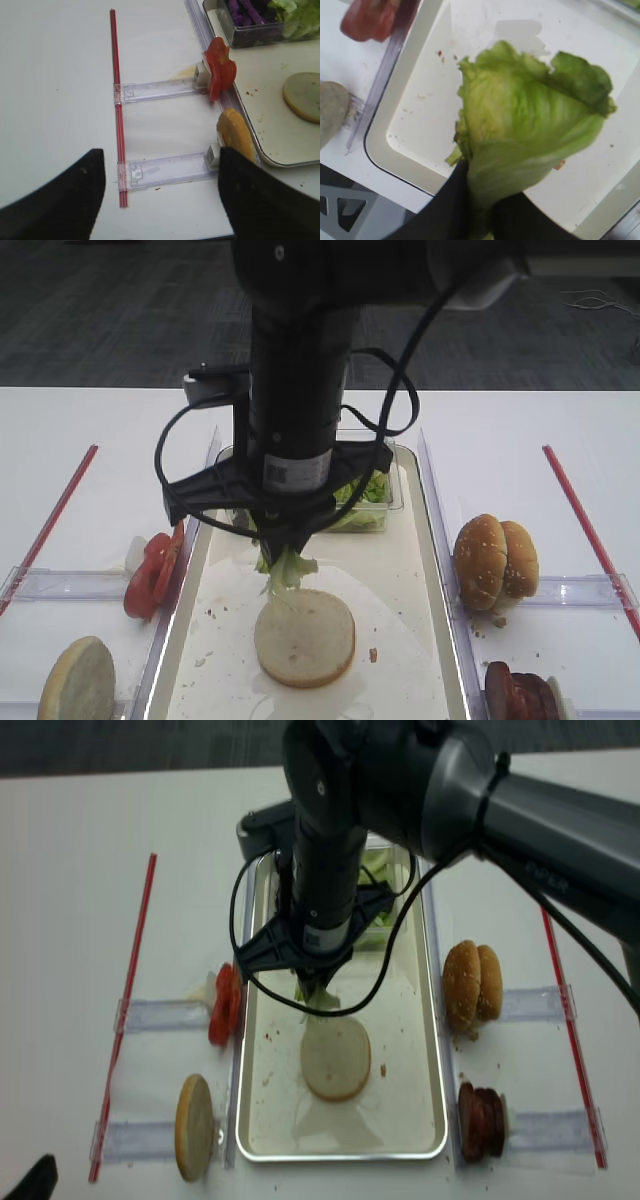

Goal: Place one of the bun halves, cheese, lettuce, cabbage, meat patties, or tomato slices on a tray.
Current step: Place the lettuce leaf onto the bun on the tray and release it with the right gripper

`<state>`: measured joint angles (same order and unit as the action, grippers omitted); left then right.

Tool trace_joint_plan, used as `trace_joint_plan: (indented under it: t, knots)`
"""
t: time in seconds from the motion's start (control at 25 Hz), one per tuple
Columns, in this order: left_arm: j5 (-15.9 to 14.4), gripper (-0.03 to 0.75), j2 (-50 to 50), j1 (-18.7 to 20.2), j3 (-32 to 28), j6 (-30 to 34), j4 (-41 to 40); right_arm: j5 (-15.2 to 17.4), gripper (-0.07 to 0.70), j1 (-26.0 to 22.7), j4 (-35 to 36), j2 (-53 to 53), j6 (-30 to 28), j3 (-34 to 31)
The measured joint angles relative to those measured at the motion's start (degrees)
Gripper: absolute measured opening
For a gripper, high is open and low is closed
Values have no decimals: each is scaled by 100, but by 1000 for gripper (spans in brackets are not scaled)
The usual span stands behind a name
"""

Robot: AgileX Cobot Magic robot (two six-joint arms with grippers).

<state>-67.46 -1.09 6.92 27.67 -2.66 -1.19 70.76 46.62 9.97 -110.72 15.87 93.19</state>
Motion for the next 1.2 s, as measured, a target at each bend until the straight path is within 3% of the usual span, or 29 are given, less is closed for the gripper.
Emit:
trace_joint_plan:
  t: [0.28,0.52,0.68,0.88,1.2]
  knots:
    - [0,456,0,0,0,0,0,-516,111,24,0,0,-108,-758]
    - [0,456,0,0,0,0,0,-1317,110,24,164,10,-282,-1348]
    - [0,456,0,0,0,0,0,-1637,110,-33,217,22,-314,-1626]
    - [0,456,0,0,0,0,0,-1817,110,-145,230,22,-334,-1705]
    - [0,456,0,0,0,0,0,-1833,110,-145,388,-217,-334,-1705]
